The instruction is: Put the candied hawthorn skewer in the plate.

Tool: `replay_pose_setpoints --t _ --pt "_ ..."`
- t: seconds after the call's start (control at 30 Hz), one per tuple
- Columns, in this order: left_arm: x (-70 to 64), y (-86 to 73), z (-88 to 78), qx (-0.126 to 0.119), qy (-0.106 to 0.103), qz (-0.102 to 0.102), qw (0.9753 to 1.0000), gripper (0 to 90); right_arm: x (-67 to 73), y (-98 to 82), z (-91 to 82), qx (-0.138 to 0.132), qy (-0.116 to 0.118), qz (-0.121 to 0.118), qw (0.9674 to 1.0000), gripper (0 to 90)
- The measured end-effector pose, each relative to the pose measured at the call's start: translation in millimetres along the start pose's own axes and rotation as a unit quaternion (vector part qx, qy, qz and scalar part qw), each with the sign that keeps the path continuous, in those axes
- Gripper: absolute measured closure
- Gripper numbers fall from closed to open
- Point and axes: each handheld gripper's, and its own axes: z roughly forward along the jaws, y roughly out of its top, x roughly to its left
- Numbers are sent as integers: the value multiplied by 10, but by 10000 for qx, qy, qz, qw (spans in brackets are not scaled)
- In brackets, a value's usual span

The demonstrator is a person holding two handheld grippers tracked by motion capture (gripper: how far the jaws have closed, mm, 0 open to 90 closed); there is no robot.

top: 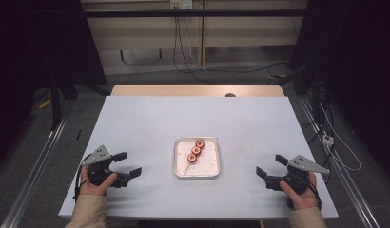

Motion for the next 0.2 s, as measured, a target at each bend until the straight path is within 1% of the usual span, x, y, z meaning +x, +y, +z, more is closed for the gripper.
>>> replay_pose_setpoints --t 0.07,0.2 --pt "-4 -4 -2 -24 0 -33 10000 61 2 6 2 3 14 3 10000 52" --pt "-9 -2 0 -5 5 -7 10000 61 -3 2 11 1 19 43 10000 52"
